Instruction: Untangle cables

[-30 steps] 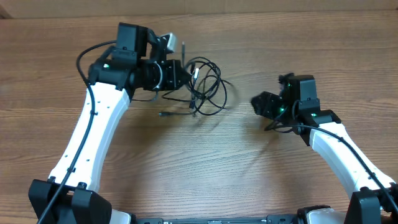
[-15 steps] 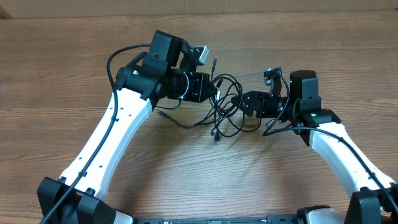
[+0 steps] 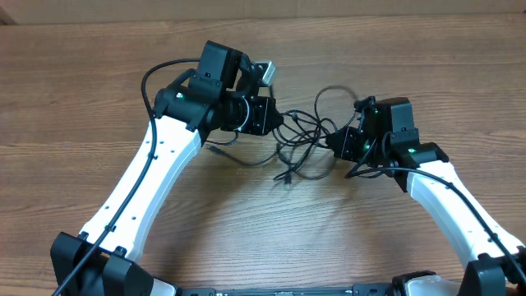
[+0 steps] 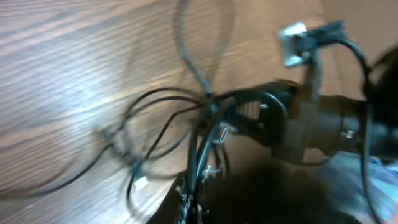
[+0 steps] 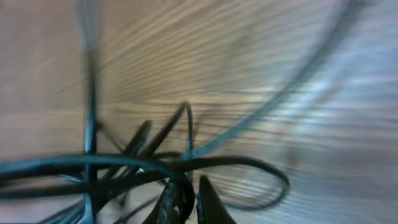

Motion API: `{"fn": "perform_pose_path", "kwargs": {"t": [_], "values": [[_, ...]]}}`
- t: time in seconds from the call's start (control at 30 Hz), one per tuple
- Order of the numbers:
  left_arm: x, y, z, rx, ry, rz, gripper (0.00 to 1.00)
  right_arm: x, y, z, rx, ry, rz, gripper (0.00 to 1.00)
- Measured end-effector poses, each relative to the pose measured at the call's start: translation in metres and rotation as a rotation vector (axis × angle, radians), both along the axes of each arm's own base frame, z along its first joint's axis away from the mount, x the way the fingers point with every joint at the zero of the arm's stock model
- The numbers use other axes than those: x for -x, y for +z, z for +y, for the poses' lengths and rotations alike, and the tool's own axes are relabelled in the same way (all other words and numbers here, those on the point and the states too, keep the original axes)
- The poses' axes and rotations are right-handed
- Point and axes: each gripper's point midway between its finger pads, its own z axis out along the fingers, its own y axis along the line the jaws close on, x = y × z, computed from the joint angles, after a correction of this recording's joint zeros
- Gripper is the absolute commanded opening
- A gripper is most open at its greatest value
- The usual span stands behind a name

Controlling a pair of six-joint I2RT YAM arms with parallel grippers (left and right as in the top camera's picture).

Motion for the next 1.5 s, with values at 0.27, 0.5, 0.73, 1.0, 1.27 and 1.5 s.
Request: {"fn": "perform_pose_path", "kwargs": {"t": [0.27,0.5,0.73,1.0,1.27,1.5], "values": [[-0.045,-0.009,0.091,-0.133,0.272,-0.032,0.15,0.005,-0.036,-0.069,0.261,-0.268,0.093,0.04],[-0.042,-0.014,0.099,-0.153,0.309,0.005,0.41,-0.021,0.004,-0.004,-0.019,0.029,-0.117,0.04],[-0.029,-0.016,0.073,-0.159,0.241,0.015,0.48,-0.004,0.049,0.051,-0.310,0.329,-0.235,0.17],[-0.009,-0.033,0.027,-0.171,0.118,0.054,0.59,0.011,-0.025,-0.021,0.055,-0.056,0.085,0.34],[0.015,-0.097,-0.025,-0.213,0.063,0.268,0.70,0.019,-0.043,-0.088,0.281,-0.298,0.172,0.41],[0.035,-0.140,-0.069,-0.151,0.177,0.549,0.70,0.014,-0.031,-0.118,0.313,-0.397,0.185,0.48]]}}
